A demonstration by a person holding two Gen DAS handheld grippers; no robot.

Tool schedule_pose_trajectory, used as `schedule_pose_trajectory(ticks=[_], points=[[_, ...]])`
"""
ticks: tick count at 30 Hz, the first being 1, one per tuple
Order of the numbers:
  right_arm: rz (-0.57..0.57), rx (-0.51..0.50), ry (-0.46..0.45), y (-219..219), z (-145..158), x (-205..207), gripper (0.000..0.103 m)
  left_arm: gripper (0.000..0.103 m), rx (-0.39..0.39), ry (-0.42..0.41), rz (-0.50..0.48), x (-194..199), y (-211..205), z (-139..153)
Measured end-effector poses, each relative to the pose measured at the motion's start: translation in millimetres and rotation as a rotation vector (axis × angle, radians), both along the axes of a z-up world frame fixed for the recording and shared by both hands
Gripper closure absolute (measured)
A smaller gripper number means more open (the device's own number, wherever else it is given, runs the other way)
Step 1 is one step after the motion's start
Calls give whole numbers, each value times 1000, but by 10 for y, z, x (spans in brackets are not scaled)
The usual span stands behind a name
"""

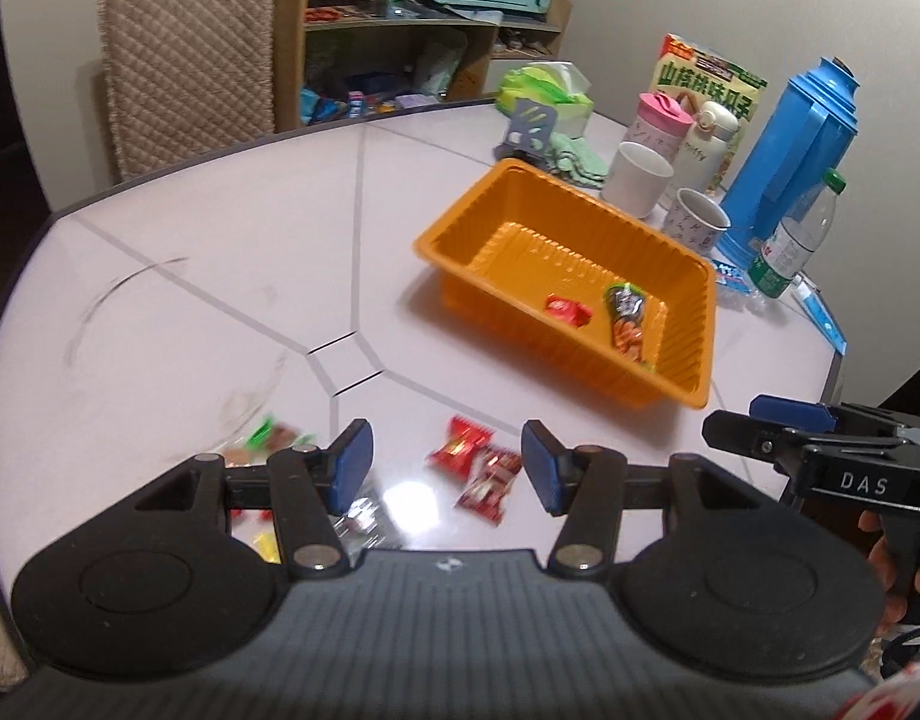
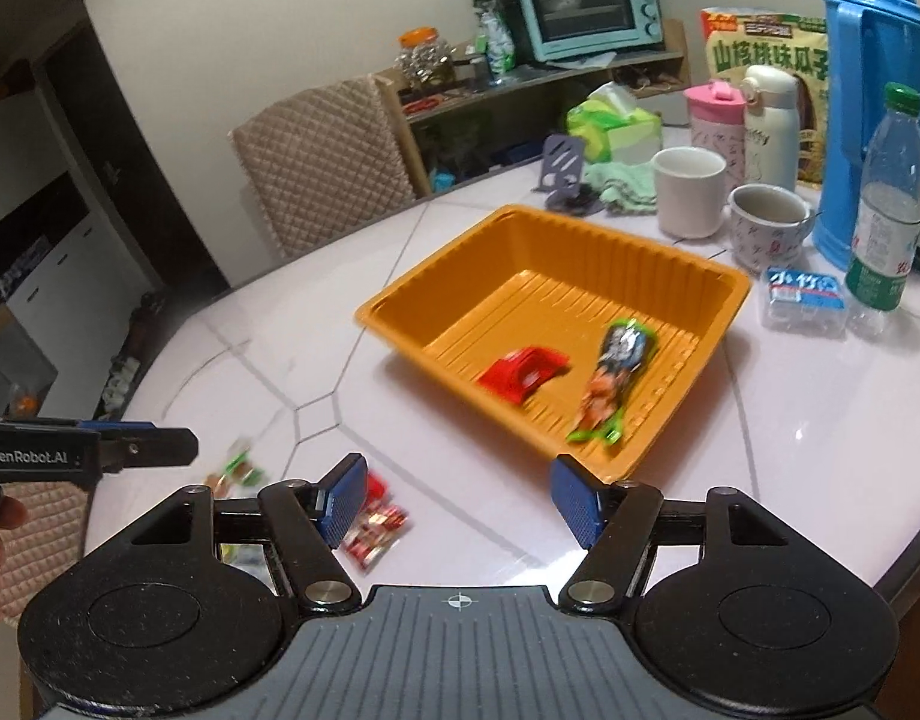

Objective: Organize snacks
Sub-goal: 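Move both open tools back toward the remaining snack pile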

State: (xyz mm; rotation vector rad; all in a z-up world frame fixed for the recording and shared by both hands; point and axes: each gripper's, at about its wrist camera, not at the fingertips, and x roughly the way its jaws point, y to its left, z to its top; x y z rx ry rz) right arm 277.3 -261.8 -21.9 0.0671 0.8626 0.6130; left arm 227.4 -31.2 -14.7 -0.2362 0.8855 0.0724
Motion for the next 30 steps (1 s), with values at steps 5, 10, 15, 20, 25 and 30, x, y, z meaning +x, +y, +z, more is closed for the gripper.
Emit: schedule_pose_trajectory(ticks=[5, 10, 15, 20, 25, 30], points=[[41, -7, 19, 192, -27, -254, 35, 52, -8, 11, 33, -367, 217, 13], [85, -16, 36, 388, -94, -456, 35, 52, -11, 22, 77, -707, 425, -29], [125, -35, 53, 589, -196, -598, 35, 52, -20, 35, 132, -956, 617, -118], [152, -58, 74, 761, -332, -653, 35, 52, -24, 48, 183, -1114, 766, -208], [154, -77, 94, 832, -451, -655, 35, 52, -3, 59, 203, -1165, 837, -277], [128, -89, 107, 843, -552, -607, 35, 52, -8, 68, 210, -1167, 895, -345]])
